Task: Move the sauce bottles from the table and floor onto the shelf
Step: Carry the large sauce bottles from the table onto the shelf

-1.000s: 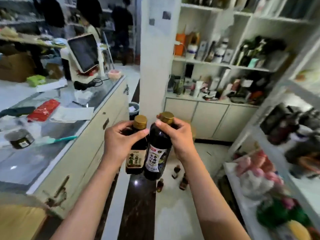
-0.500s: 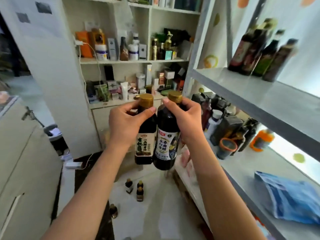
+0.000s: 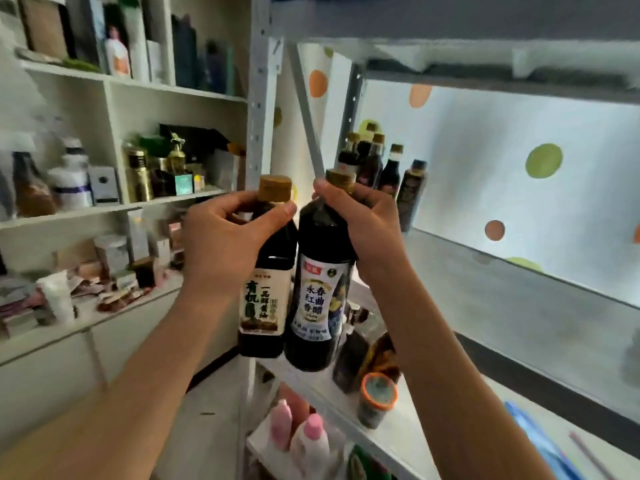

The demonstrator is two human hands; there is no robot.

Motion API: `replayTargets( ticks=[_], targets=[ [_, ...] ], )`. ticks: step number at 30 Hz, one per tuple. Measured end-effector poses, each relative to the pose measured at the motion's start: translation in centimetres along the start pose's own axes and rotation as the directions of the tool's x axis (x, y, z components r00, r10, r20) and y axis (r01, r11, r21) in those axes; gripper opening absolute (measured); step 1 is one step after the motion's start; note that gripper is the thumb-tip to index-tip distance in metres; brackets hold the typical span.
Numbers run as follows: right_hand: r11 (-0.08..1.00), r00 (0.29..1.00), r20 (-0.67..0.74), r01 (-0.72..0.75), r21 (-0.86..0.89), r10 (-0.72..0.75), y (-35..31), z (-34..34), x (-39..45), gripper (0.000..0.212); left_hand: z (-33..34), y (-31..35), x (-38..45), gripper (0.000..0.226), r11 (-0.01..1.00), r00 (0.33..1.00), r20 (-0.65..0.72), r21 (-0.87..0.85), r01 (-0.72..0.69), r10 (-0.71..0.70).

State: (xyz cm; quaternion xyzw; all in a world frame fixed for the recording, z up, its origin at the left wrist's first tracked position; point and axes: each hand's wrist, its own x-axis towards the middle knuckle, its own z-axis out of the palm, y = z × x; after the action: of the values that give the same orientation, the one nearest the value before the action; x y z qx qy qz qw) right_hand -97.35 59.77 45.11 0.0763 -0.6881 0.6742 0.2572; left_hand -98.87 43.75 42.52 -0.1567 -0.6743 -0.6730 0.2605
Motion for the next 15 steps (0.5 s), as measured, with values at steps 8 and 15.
replayTargets(
  ticks=[8,15],
  targets=[
    [0.992,0.986,-0.154,0.044,-0.120,-0.062,-1.8,-1.0,10.5,0.028,5.9,-0.5,12.2,0.018,0.993,0.990,0.124,-0.103,-0.049,0.061],
    [0.920,0.964,-0.236,0.020,-0.391,-0.121,1.3,-6.4,18.7,0.033,12.3,-5.5,17.8,0.030,0.997,0.993,0.104,-0.064,-0.047,0.053]
  ],
)
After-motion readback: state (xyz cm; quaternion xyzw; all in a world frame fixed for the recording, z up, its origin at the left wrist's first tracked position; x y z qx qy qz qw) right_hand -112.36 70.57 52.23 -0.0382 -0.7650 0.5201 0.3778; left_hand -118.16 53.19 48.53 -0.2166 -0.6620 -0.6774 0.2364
